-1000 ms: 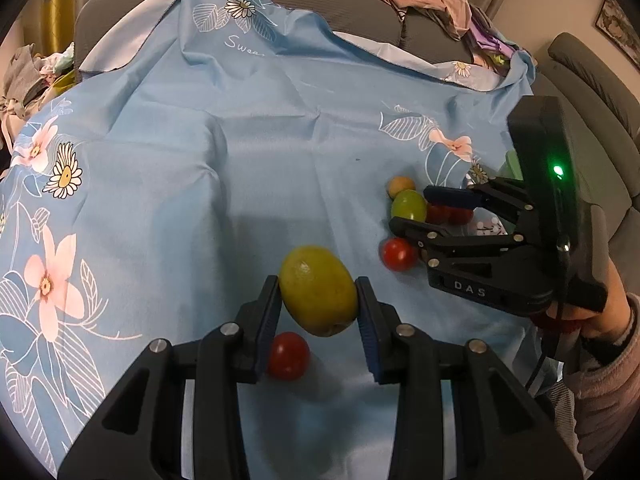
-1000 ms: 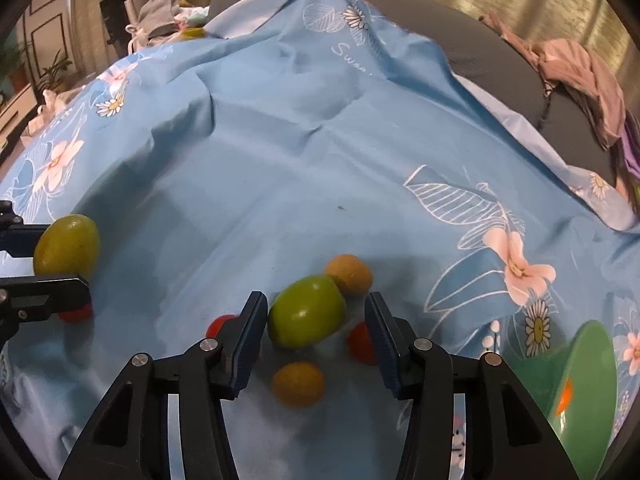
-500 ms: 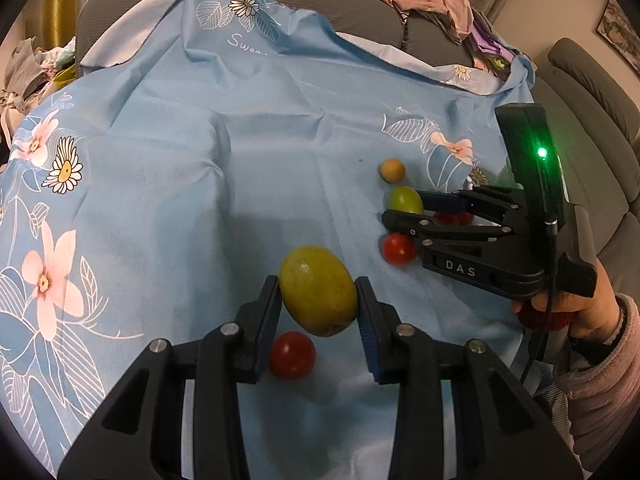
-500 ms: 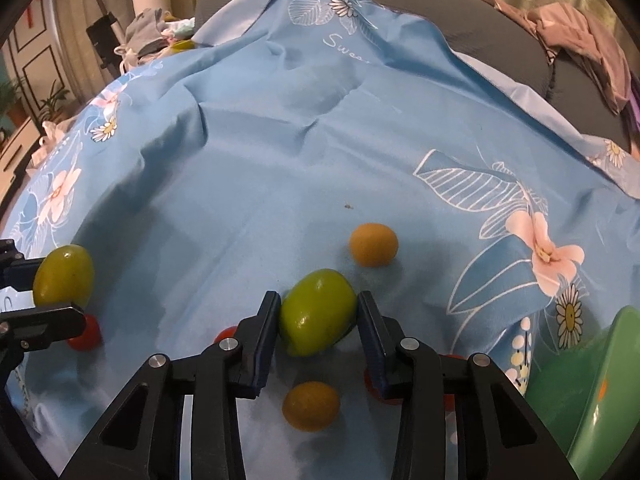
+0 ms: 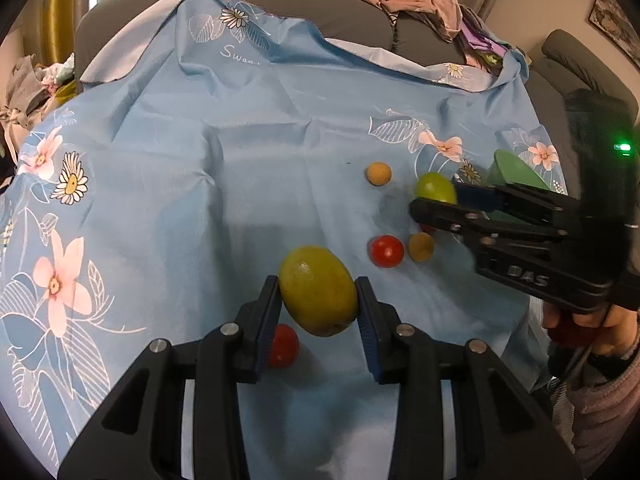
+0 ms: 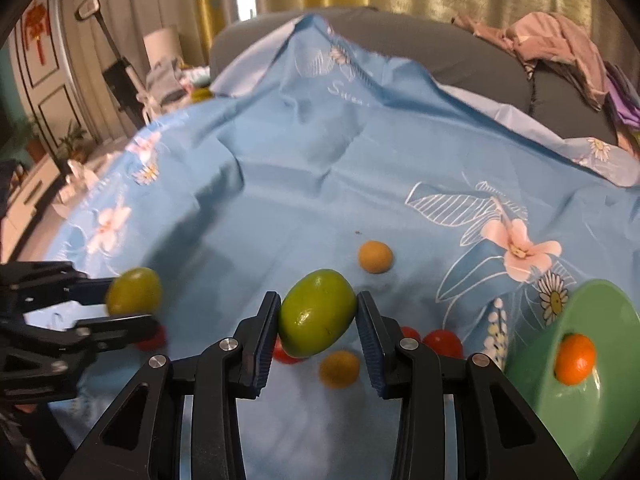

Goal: Organize fruits
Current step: 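Grasp the green lime with the left tool while the right tool holds the lemon, then drop the lemon into the bowl with the right tool while the left tool releases the lime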

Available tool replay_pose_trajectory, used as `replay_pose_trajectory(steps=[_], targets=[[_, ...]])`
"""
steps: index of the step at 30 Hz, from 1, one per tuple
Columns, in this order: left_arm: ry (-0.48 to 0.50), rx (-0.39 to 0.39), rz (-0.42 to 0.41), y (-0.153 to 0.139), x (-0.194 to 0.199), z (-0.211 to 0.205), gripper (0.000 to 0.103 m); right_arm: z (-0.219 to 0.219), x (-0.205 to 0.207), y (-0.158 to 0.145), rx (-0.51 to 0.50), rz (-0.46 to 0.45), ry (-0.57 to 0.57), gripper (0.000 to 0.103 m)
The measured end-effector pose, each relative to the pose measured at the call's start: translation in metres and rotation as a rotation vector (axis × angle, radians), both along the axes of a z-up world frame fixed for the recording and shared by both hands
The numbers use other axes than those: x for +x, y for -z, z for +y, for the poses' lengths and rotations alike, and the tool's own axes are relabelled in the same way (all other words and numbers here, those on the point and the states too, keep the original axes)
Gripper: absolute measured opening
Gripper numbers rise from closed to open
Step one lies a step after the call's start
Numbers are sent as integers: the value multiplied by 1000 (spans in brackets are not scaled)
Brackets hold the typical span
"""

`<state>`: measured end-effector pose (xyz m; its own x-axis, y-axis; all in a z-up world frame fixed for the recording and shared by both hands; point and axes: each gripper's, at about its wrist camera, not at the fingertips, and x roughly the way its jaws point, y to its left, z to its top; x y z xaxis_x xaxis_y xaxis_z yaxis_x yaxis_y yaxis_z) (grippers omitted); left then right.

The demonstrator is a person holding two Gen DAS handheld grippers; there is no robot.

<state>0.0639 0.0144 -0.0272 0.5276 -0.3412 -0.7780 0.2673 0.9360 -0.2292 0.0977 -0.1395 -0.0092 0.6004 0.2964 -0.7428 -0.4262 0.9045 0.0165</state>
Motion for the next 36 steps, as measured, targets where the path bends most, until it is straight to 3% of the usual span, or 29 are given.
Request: replay_pose_trajectory(steps=[21,36], targets=[[80,65,-80,-36,-32,-51,37,-61,-67,-40,143,-96,92,40],[235,108,-137,-56,-28,-132,37,-135,-87,-50,192,-146,243,40]])
